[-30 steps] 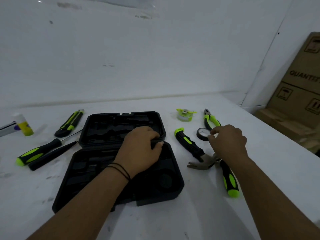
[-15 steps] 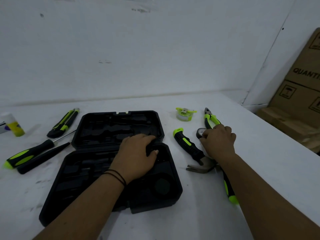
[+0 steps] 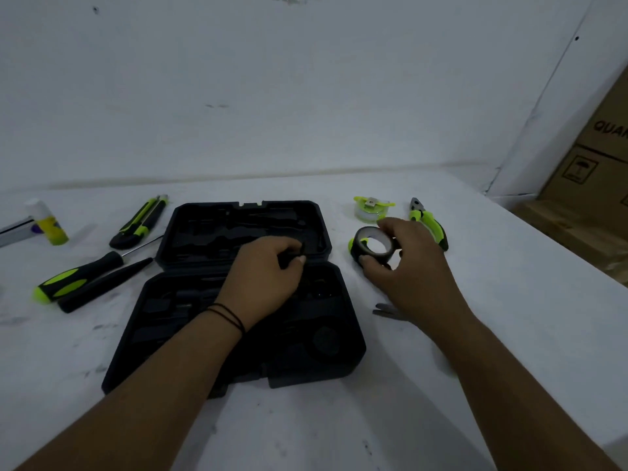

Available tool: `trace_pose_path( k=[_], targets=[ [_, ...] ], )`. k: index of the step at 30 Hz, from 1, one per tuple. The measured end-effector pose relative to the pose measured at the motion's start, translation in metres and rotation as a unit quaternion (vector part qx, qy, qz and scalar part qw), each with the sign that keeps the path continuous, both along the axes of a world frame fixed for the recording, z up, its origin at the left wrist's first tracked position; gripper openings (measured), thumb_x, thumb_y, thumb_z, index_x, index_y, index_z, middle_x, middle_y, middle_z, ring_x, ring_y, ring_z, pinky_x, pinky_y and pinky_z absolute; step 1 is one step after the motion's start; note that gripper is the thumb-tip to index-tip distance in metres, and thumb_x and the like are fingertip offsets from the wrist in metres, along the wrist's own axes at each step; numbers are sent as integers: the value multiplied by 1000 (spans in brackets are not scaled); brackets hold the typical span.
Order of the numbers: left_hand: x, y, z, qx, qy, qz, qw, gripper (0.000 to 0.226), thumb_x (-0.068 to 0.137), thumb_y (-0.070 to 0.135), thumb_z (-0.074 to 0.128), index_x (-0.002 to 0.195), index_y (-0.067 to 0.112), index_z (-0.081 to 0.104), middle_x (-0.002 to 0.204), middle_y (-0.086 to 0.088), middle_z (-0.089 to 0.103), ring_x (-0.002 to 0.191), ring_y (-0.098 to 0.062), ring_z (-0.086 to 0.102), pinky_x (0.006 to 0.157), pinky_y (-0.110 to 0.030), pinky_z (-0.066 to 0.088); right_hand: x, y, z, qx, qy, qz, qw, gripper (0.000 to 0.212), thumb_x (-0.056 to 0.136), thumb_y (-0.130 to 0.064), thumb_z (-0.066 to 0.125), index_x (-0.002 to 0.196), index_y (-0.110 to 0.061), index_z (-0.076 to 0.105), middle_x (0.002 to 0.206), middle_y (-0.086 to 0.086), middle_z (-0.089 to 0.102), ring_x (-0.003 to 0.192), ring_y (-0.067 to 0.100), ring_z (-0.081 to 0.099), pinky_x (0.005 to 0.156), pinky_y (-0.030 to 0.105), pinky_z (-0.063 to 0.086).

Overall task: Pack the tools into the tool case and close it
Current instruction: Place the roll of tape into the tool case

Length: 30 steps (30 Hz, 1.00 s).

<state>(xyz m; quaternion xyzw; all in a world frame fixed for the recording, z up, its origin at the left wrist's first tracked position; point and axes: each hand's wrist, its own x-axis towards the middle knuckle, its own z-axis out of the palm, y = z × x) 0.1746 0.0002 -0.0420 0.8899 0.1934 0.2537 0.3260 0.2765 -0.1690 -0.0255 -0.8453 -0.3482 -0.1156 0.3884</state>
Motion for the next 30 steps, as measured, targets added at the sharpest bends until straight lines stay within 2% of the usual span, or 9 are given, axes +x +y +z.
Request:
trace_pose_path(
  k=[3, 6, 9, 11, 14, 20, 24, 27, 30],
  targets=[
    [-15, -4, 9, -6, -10, -14, 1000, 21, 84, 23, 63, 103, 17, 71, 101, 7, 69, 87, 4, 54, 74, 11, 28, -26, -3, 1, -14, 36, 43, 998, 53, 76, -20, 70, 126, -17, 51, 113, -3, 52, 100, 4, 46, 82, 8, 33],
    [-33, -11, 14, -112, -11, -42, 993, 10, 85, 30, 63, 90, 30, 71, 81, 19, 68, 71, 6, 61, 70, -6, 45, -48, -8, 0, -22, 80, 104, 991, 64, 78, -21, 70, 134, -30, 41, 112, -15, 50, 100, -4, 47, 85, 6, 38],
    [-46, -21, 18, -232, 13, -75, 970, 13, 84, 31, 63, 88, 25, 74, 71, 7, 72, 59, -4, 63, 56, -19, 51, -64, -13, -4, -20, 115, 145, 983, 74, 76, -24, 72, 134, -45, 32, 115, -23, 51, 106, -12, 46, 84, -2, 36],
    [-51, -26, 20, -280, 28, -88, 956, 17, 83, 28, 64, 90, 17, 75, 72, -3, 73, 59, -10, 62, 53, -21, 52, -71, -14, -8, -10, 116, 155, 981, 75, 74, -23, 74, 128, -50, 30, 115, -24, 52, 108, -9, 48, 91, 4, 38],
    [-55, -31, 18, -324, 30, -100, 940, 17, 83, 20, 66, 92, 8, 74, 81, -17, 72, 58, -13, 60, 53, -20, 52, -77, -16, -11, -10, 116, 150, 982, 72, 73, -24, 75, 128, -46, 33, 117, -23, 51, 111, -3, 50, 98, 18, 42],
    [-55, -39, 14, -358, -10, -80, 930, 17, 82, 13, 67, 94, 3, 71, 77, -17, 70, 53, -11, 61, 51, -19, 52, -81, -30, -10, 16, 129, 111, 985, 51, 73, -36, 73, 113, -51, 45, 110, -38, 44, 109, -16, 43, 93, 9, 34],
    [-59, -46, 9, -288, -3, -85, 954, 14, 83, 21, 66, 94, 15, 72, 80, -7, 73, 63, -10, 66, 58, -18, 53, -90, -33, -21, 46, 100, 80, 991, 43, 74, -28, 73, 103, -47, 48, 98, -40, 44, 98, -29, 39, 83, -5, 28],
    [-64, -40, 5, -143, 16, -98, 985, 18, 83, 31, 65, 99, 28, 71, 87, 12, 71, 80, -1, 65, 77, -16, 51, -92, -33, -33, 40, 103, 67, 992, 39, 77, -31, 70, 110, -40, 53, 101, -35, 48, 101, -24, 41, 84, -6, 27],
    [-69, -33, 3, -94, 34, -126, 987, 26, 79, 31, 69, 105, 32, 69, 89, 13, 68, 83, -4, 62, 83, -26, 52, -91, -33, -41, 26, 111, 67, 991, 40, 78, -36, 68, 117, -29, 60, 106, -19, 56, 105, -8, 46, 86, -1, 30]
  ],
)
